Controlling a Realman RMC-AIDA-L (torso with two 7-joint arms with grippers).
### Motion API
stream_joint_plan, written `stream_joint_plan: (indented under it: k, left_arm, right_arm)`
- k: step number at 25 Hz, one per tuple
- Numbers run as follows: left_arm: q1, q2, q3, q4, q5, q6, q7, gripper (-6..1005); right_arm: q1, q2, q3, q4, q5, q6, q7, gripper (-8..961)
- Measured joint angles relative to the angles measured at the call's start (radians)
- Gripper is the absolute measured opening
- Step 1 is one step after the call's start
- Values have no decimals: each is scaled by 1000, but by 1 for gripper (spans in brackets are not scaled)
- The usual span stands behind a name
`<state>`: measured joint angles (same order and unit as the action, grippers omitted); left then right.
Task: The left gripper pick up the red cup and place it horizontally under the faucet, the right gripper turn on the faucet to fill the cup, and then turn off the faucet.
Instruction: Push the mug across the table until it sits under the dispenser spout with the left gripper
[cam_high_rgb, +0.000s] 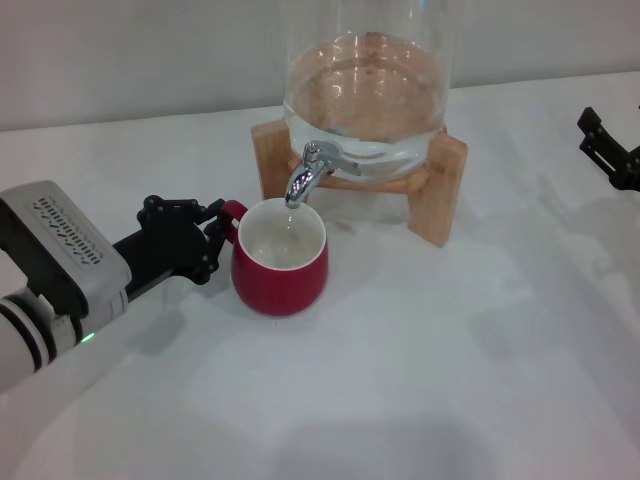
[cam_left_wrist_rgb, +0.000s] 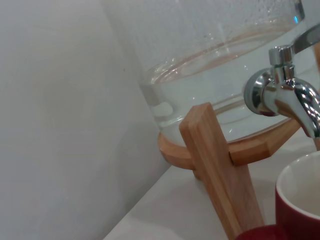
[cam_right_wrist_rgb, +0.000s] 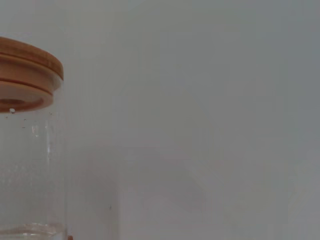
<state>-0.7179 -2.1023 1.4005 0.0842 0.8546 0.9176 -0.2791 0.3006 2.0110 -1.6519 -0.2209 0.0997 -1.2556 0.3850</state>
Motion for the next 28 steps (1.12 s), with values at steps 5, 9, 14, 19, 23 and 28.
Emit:
stream_joint_plan:
  k: [5,9,14,19,23,28]
  left_arm:
    - [0,1,0,0,0,1,0,86]
    - [-1,1,0,1,0,0,-5,86]
    - [-1,2,0,1,0,0,-6,132]
    - [-2,2,0,1,0,-1,-6,154]
    - [-2,4,0,2,3,1,-6,166]
    - [-4,4,12,2,5,6,-6,178]
  right_arm:
    - [0,0,0,0,0,-3,0,871]
    - [0,0,0,-1,0,-3,0,871]
    - [0,0,-3,-9,-1,-2,0,871]
    - [0,0,-9,-10,-2,-1,0,871]
    - [0,0,-9,-11,-2,0,0,871]
    - [0,0,-11,-12,-2,1,0,871]
